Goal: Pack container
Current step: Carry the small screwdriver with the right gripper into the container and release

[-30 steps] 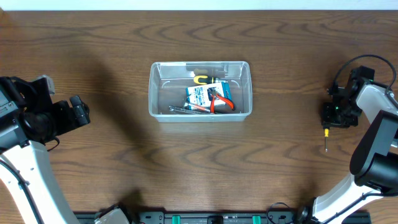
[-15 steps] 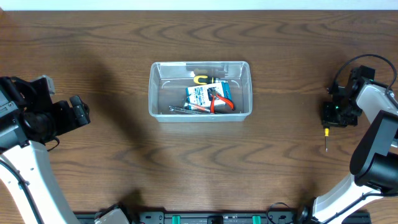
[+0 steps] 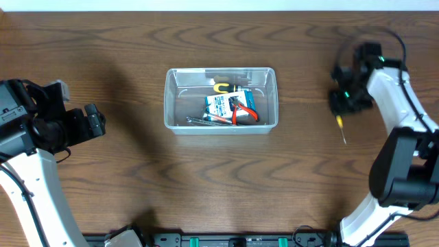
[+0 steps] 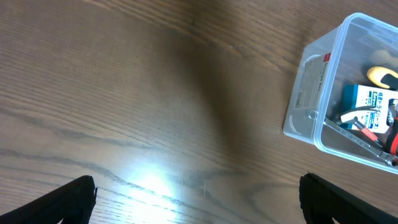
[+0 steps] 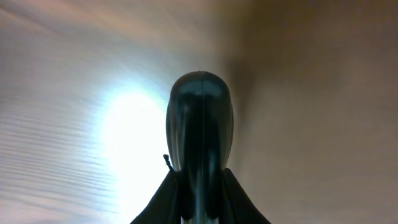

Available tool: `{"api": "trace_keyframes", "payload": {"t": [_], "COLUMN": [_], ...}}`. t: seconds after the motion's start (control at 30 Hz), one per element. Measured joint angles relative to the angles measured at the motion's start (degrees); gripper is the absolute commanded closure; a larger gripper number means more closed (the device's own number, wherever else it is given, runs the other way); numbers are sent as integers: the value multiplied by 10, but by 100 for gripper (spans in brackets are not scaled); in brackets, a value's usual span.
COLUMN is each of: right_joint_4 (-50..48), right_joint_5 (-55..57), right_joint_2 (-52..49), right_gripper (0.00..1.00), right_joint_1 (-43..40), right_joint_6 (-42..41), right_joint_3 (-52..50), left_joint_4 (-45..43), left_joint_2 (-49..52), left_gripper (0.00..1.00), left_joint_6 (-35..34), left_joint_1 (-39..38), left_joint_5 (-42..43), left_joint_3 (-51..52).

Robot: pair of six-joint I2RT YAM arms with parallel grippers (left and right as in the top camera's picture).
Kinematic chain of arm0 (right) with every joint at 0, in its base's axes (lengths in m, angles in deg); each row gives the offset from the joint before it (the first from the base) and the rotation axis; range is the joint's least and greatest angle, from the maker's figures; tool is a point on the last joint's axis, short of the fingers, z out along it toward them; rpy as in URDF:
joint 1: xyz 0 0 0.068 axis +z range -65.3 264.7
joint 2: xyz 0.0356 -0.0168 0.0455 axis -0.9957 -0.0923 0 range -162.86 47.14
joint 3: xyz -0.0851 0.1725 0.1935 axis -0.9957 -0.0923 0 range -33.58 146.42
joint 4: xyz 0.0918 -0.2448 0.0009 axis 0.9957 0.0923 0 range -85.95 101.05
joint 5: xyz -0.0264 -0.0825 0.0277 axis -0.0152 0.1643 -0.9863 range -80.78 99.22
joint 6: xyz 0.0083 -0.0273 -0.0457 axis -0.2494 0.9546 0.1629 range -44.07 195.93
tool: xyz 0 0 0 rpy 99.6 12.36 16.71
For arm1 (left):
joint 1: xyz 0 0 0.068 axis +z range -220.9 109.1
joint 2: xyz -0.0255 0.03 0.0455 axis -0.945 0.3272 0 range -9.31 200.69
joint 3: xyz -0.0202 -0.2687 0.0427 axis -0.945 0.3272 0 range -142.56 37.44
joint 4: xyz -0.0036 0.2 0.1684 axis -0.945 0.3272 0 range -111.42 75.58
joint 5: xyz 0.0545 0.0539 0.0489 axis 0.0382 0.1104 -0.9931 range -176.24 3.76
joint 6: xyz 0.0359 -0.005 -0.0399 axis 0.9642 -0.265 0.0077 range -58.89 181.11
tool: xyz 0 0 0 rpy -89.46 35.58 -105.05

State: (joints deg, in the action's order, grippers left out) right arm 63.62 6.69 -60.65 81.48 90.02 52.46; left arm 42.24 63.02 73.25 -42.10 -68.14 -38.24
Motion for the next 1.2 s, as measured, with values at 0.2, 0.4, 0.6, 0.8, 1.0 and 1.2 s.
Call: {"api": "trace_keyframes", "payload": {"t": [0.2, 0.4, 0.6, 0.8, 1.0, 1.2], "right_joint_4": [11, 8, -71, -136, -118, -101], "right_joint_5": [-3, -5, -12, -45, -82, -91], "right_joint_2": [59, 64, 27, -35, -112, -155], "right_gripper": [99, 99, 99, 99, 99, 97], "right_joint_1": [111, 242, 335, 384, 401, 405], "right_joint_6": [72, 225, 309, 334, 340, 341], "right_joint_3": [117, 133, 133, 133, 132, 130], "left_joint_4": [0, 0, 0, 0, 2, 2], "left_joint_2": [0, 0, 0, 0, 0, 0], "left_gripper": [2, 2, 2, 2, 2, 2], "left_joint_6": [1, 1, 1, 1, 1, 1], "left_joint_1": [0, 0, 0, 0, 0, 0], "left_joint_5": [0, 0, 0, 0, 0, 0], "left_joint_3": [0, 0, 0, 0, 0, 0]}}
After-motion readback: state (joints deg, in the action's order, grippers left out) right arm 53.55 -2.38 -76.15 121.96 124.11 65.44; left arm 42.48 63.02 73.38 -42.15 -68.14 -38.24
